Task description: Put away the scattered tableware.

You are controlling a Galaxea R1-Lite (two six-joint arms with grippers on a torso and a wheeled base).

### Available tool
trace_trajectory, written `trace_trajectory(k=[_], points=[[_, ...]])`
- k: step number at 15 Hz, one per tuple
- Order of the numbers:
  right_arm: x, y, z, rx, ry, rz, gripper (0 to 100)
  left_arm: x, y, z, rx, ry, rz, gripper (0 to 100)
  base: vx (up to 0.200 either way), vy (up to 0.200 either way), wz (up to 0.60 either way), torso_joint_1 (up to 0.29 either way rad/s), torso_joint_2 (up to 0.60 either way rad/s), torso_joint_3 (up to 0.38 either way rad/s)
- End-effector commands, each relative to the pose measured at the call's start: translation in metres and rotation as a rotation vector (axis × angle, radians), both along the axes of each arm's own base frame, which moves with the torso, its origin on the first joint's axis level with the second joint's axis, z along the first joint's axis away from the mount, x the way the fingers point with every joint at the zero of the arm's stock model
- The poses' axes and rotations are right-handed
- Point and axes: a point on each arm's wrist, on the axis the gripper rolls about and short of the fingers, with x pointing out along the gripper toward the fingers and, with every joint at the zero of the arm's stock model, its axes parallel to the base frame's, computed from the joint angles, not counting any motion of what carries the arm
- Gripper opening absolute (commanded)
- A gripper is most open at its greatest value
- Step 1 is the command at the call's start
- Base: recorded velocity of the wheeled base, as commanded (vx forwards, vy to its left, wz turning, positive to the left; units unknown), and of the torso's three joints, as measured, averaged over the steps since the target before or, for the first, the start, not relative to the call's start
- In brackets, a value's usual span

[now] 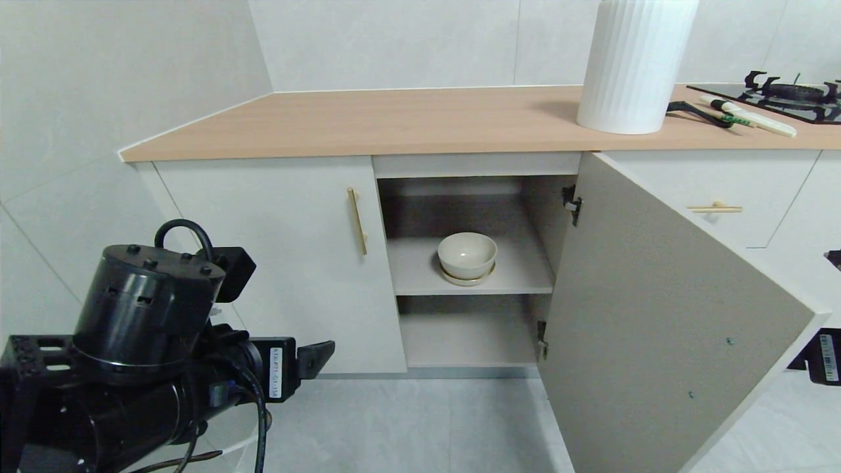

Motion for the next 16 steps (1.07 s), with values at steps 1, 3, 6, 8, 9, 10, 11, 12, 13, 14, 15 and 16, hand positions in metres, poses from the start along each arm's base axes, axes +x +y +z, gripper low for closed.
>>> trace_trajectory(k=[1, 3, 6, 8, 9, 10, 11, 12, 13, 14, 15, 16], points=[[0.001, 0.013, -0.002, 0.027, 0.005, 0.046, 100, 0.000, 0.000, 0.000, 0.000, 0.000, -0.001, 100, 0.000, 0.000, 0.00, 0.000, 0.00, 0.000], [-0.001, 0.027, -0.003, 0.065, 0.003, 0.092, 100, 0.000, 0.000, 0.000, 0.000, 0.000, 0.001, 100, 0.000, 0.000, 0.00, 0.000, 0.00, 0.000], [0.007, 0.054, -0.014, 0.158, 0.021, 0.132, 100, 0.000, 0.000, 0.000, 0.000, 0.000, -0.001, 100, 0.000, 0.000, 0.00, 0.000, 0.00, 0.000], [0.011, 0.073, -0.025, 0.204, 0.009, 0.177, 100, 0.000, 0.000, 0.000, -0.001, 0.001, 0.000, 100, 0.000, 0.000, 0.00, 0.000, 0.00, 0.000], [0.012, 0.081, -0.030, 0.225, 0.000, 0.198, 100, 0.000, 0.000, 0.000, -0.001, 0.001, 0.000, 100, 0.000, 0.000, 0.00, 0.000, 0.00, 0.000], [0.013, 0.089, -0.036, 0.249, -0.007, 0.209, 100, 0.000, 0.000, 0.000, -0.001, 0.000, 0.000, 100, 0.000, 0.000, 0.00, 0.000, 0.00, 0.000], [0.016, 0.097, -0.042, 0.280, -0.020, 0.217, 100, 0.000, 0.000, 0.000, -0.001, 0.000, 0.000, 100, 0.000, 0.000, 0.00, 0.000, 0.00, 0.000], [0.019, 0.100, -0.045, 0.300, -0.036, 0.214, 100, 0.000, 0.000, 0.000, -0.002, -0.002, 0.000, 100, 0.000, 0.000, 0.00, 0.000, 0.00, 0.000], [0.022, 0.103, -0.049, 0.309, -0.052, 0.215, 100, 0.000, 0.000, 0.000, -0.002, -0.002, 0.000, 100, 0.000, 0.000, 0.00, 0.000, 0.00, 0.000], [0.025, 0.104, -0.053, 0.315, -0.063, 0.216, 100, -0.001, 0.000, 0.001, -0.003, -0.003, 0.000, 100, 0.000, 0.000, 0.00, 0.000, 0.00, 0.000], [0.028, 0.106, -0.056, 0.327, -0.073, 0.215, 100, -0.001, 0.000, 0.001, -0.003, -0.003, 0.000, 100, 0.000, 0.000, 0.00, 0.000, 0.00, 0.000], [0.031, 0.109, -0.058, 0.335, -0.084, 0.216, 100, 0.000, 0.000, 0.001, -0.003, -0.003, 0.002, 100, 0.000, 0.000, 0.00, 0.000, 0.00, 0.000]])
